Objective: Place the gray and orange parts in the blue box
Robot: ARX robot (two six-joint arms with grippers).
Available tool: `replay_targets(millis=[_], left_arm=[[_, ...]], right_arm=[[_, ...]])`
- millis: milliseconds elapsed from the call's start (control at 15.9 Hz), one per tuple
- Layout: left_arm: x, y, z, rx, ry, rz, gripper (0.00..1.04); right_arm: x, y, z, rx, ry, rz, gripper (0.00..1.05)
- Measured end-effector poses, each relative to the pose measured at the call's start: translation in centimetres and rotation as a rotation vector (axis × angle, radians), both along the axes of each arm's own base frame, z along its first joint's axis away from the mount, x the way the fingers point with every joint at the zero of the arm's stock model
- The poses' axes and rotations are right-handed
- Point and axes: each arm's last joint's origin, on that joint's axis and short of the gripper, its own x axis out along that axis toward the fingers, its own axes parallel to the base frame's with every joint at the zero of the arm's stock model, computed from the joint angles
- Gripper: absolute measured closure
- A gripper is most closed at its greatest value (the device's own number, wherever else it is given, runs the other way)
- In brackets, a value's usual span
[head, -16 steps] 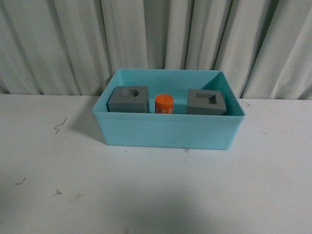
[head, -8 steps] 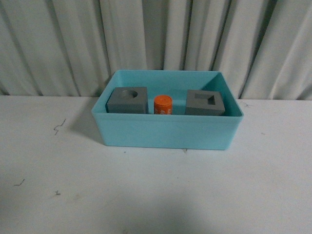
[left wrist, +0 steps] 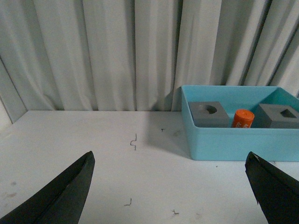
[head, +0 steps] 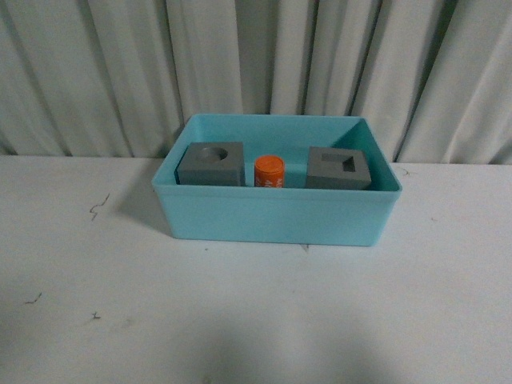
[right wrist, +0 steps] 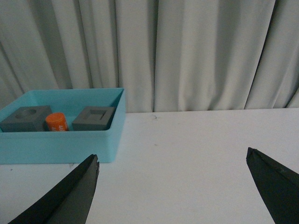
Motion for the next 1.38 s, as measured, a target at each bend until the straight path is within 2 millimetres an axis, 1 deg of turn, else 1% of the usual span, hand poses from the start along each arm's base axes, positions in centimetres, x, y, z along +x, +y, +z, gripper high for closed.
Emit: replay_targets(millis=[1381], left_arm=[[0.0,0.0,0.0,0.0,0.0,0.0,0.07]], right_arm=[[0.0,0.0,-0.01,0.0,0.0,0.0,0.06]])
